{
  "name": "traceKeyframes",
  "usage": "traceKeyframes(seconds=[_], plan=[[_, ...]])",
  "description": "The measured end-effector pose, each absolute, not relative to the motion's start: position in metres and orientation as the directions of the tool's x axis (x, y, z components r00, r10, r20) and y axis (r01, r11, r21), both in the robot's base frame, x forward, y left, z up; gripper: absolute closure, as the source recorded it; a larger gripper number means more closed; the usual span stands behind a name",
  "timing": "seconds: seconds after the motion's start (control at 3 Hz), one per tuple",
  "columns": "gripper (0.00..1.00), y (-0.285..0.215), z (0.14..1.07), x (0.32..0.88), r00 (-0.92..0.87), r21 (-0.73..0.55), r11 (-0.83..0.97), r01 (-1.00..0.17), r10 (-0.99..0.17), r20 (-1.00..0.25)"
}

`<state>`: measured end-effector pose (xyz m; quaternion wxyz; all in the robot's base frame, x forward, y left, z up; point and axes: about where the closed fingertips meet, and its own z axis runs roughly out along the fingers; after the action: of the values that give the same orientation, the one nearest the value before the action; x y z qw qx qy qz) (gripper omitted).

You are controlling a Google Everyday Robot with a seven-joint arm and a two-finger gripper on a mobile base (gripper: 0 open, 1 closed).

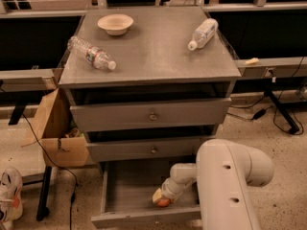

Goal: Pick apple from bottom drawer and place on counter

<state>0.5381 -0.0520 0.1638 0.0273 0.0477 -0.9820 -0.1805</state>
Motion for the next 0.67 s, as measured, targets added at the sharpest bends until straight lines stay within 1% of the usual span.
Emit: traceKeyframes(seconds=[0.33, 0.67], plan=[[1.00, -0.101, 0.237, 0.530, -0.986, 0.344, 0.924, -0.166, -0.151, -0.071], [1.00, -0.141, 0.315, 0.527, -0.971, 0.308, 0.924, -0.228, -0.191, -0.144]])
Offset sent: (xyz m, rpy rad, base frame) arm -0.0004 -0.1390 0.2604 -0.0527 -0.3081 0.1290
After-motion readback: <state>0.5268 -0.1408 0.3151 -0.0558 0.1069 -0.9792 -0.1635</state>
